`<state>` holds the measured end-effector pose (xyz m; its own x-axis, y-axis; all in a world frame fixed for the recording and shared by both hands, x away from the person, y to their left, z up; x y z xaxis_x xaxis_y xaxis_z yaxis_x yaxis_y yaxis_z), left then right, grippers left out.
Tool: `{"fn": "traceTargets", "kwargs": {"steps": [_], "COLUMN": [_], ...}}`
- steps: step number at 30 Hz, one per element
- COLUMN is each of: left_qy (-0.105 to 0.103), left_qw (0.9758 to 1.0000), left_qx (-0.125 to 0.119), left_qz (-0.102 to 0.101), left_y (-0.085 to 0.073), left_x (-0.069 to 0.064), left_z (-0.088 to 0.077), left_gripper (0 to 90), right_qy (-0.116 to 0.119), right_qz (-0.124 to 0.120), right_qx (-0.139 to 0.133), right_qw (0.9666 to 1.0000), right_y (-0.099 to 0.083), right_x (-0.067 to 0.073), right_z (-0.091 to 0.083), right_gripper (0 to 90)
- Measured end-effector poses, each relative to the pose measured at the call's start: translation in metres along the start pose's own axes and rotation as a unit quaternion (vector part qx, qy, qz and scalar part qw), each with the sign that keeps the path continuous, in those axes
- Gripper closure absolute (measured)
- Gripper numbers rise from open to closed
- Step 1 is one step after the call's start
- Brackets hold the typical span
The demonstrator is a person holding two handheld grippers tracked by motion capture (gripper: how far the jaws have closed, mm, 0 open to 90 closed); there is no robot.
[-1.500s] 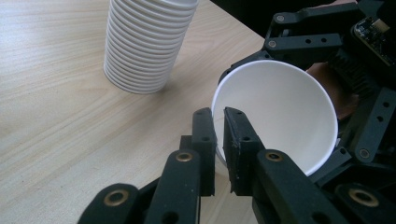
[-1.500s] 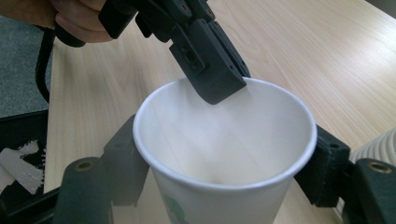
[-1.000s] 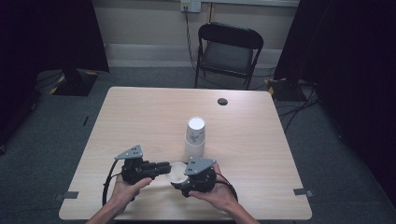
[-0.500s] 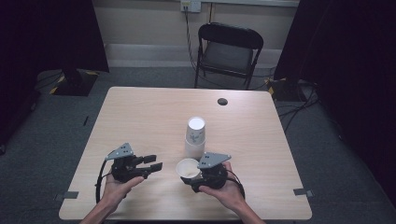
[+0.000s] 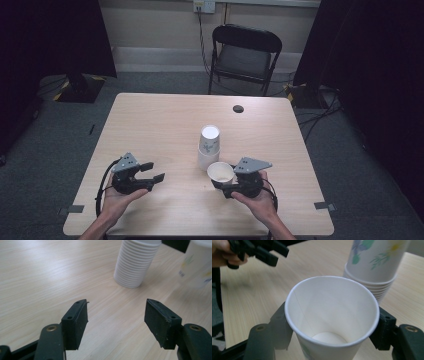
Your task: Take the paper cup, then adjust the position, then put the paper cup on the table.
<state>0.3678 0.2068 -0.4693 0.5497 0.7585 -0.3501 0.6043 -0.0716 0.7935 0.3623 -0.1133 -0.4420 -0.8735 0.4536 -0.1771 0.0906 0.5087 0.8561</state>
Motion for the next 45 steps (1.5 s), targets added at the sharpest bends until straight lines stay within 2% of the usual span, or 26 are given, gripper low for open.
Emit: {"fn": "traceTargets", "kwargs": {"steps": [4,6,10,15,18,20,23,25,28,31,39,45], "left_qy": [0.019,0.040,0.065,0.099,0.109,0.117,0.120,0.125,0.123,0.124,0.132,0.131], "left_qw": [0.9998,0.9989,0.9977,0.9938,0.9924,0.9911,0.9893,0.9882,0.9889,0.9899,0.9891,0.9891], "left_qx": [-0.001,0.013,0.017,0.050,0.057,0.063,0.083,0.087,0.082,0.069,0.065,0.066], "left_qz": [0.002,0.019,0.009,0.008,-0.007,0.000,0.006,0.013,0.016,0.013,0.008,0.007], "left_y": [0.000,-0.002,-0.010,-0.024,-0.029,-0.032,-0.040,-0.042,-0.042,-0.043,-0.043,-0.043], "left_x": [0.010,0.018,0.034,0.049,0.059,0.062,0.064,0.064,0.065,0.066,0.066,0.067], "left_z": [-0.007,-0.008,-0.013,-0.012,-0.011,-0.009,-0.005,-0.004,-0.002,0.001,0.001,0.001], "left_gripper": [34.8,34.8,32.0,29.2,28.9,28.5,27.9,27.0,25.2,21.1,17.8,17.1], "right_qy": [-0.013,-0.024,-0.041,-0.056,-0.068,-0.075,-0.086,-0.094,-0.105,-0.114,-0.139,-0.145], "right_qz": [0.006,0.010,0.016,0.022,0.031,0.038,0.045,0.051,0.063,0.062,0.072,0.083], "right_qx": [-0.006,-0.005,-0.008,0.002,0.004,0.005,0.009,0.008,0.011,0.017,0.027,0.037], "right_qw": [0.9999,0.9997,0.9990,0.9982,0.9972,0.9965,0.9953,0.9942,0.9924,0.9915,0.9872,0.9852], "right_y": [0.000,-0.001,-0.003,-0.010,-0.015,-0.019,-0.022,-0.024,-0.028,-0.027,-0.027,-0.031], "right_x": [-0.008,-0.015,-0.027,-0.038,-0.046,-0.053,-0.064,-0.071,-0.084,-0.097,-0.125,-0.142], "right_z": [-0.010,-0.016,-0.021,-0.021,-0.019,-0.018,-0.017,-0.016,-0.013,-0.010,0.004,0.018], "right_gripper": [32.4,32.5,32.5,32.5,32.6,32.6,32.6,32.6,32.7,32.6,32.6,32.4]}}
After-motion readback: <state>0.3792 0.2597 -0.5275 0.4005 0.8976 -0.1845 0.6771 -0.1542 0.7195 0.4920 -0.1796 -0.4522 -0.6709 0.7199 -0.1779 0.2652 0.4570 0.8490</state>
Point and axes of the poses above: each handheld gripper's, and its own axes: z roughly forward along the jaws, y roughly out of its top, x roughly to its left, the point moved 4 cm from there along z, roughly forward along the jaws, and after that the axes turned 14 degrees about -z, right-handed, at the moved point
